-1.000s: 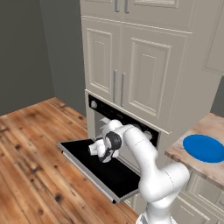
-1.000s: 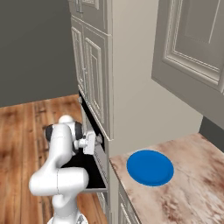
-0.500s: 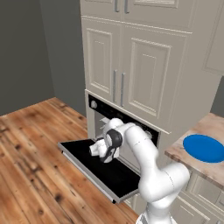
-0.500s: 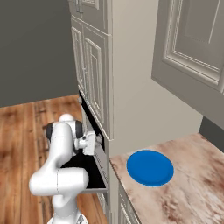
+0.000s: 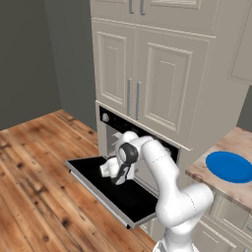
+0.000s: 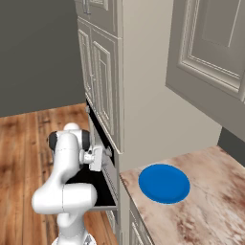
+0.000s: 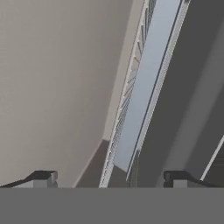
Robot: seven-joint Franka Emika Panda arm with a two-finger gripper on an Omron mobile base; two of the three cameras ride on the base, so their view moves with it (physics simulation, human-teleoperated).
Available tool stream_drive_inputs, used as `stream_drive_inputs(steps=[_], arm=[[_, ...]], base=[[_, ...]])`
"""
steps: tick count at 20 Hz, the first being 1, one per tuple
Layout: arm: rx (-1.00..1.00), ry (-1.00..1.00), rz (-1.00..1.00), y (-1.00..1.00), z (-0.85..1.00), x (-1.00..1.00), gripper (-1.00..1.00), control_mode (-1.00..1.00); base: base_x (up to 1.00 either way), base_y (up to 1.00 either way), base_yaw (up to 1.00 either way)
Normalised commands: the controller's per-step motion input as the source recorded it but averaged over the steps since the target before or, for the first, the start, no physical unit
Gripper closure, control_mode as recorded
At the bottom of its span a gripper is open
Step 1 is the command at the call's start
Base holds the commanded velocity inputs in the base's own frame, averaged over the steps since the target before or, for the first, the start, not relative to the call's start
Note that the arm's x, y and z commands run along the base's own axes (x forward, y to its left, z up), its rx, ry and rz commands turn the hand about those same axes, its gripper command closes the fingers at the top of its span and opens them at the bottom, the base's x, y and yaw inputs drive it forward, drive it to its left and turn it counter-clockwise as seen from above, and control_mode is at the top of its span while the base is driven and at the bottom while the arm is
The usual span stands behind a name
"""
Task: Take the baked cake out of the oven and place it on the plate for cooling. Then close the oven door.
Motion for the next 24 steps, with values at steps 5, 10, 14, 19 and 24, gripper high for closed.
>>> stream_drive_inputs(steps=[5, 10, 14, 19, 24], arm=[[0.0, -0.04, -0.07, -0.13, 0.0, -0.62, -1.0, -1.0], [0.0, -0.08, -0.07, -0.31, 0.0, -0.59, -1.0, -1.0], [0.0, -0.1, -0.06, -0.44, 0.0, -0.5, -1.0, -1.0], [0.0, -0.12, -0.04, -0.35, 0.0, -0.32, -1.0, -1.0], [0.0, -0.27, 0.0, -0.2, 0.0, -0.15, -1.0, -1.0]], base=[[0.0, 0.0, 0.0], [0.0, 0.0, 0.0], [0.0, 0.0, 0.0], [0.0, 0.0, 0.0], [0.0, 0.0, 0.0]])
